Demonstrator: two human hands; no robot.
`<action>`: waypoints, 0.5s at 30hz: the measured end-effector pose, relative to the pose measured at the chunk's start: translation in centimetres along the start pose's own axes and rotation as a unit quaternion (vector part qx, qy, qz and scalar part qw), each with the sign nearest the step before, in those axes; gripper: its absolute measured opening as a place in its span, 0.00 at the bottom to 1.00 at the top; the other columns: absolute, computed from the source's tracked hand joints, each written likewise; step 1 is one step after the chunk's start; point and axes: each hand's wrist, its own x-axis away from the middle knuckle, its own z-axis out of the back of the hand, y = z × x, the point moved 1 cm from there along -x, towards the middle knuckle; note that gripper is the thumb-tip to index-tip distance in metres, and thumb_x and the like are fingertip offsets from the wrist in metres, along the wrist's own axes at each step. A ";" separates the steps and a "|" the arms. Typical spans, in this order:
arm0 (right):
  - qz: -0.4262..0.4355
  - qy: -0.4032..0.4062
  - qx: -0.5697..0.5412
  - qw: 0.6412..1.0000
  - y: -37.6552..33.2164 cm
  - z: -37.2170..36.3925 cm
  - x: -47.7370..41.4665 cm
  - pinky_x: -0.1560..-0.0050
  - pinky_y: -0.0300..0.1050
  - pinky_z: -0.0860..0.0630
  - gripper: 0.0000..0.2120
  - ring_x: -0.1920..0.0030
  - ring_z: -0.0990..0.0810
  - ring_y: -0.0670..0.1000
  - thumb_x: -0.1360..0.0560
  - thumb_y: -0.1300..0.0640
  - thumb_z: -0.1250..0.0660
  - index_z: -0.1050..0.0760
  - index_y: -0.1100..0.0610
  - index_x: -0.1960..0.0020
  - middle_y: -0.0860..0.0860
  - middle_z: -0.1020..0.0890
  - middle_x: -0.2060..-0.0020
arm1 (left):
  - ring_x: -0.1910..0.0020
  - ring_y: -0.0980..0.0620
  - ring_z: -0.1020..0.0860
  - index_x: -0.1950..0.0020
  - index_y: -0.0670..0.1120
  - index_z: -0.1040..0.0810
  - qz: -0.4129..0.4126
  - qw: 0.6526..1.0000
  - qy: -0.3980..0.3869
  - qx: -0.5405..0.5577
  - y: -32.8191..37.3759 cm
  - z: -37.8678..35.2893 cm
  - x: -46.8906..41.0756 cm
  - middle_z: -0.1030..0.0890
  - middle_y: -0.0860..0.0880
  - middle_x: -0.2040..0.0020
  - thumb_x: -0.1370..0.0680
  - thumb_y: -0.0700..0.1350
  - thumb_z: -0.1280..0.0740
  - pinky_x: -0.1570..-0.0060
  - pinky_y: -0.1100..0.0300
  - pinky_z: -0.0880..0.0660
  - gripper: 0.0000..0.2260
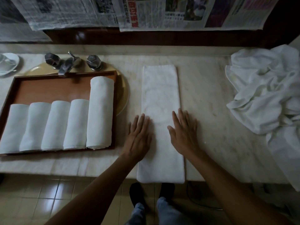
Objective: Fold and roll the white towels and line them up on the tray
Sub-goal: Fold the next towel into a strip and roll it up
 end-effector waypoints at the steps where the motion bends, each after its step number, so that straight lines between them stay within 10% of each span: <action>1: 0.016 0.000 0.004 1.000 -0.4 -0.2 -1.4 0.24 0.73 0.49 0.31 0.18 0.49 0.59 0.17 0.40 0.52 0.43 0.51 0.17 0.53 0.46 0.17 | 0.17 0.50 0.62 0.15 0.50 0.54 -0.007 1.000 -0.007 -0.012 0.5 0.2 -1.5 0.57 0.49 0.15 0.15 0.60 0.56 0.19 0.45 0.59 0.30; 8: -0.008 0.015 0.048 0.999 2.3 -0.7 -6.6 0.25 0.74 0.46 0.31 0.19 0.44 0.58 0.18 0.40 0.51 0.39 0.54 0.19 0.55 0.40 0.19 | 0.17 0.49 0.65 0.15 0.51 0.58 0.067 0.997 -0.017 -0.023 -2.1 0.2 -6.0 0.61 0.49 0.16 0.14 0.59 0.56 0.19 0.40 0.58 0.29; 15: 0.055 0.019 0.034 0.998 1.2 -0.3 -14.9 0.24 0.73 0.51 0.29 0.17 0.49 0.55 0.16 0.42 0.48 0.44 0.49 0.17 0.51 0.46 0.17 | 0.16 0.48 0.58 0.15 0.50 0.53 -0.026 0.996 -0.014 -0.088 -0.4 1.3 -16.4 0.55 0.49 0.15 0.15 0.60 0.58 0.19 0.42 0.59 0.29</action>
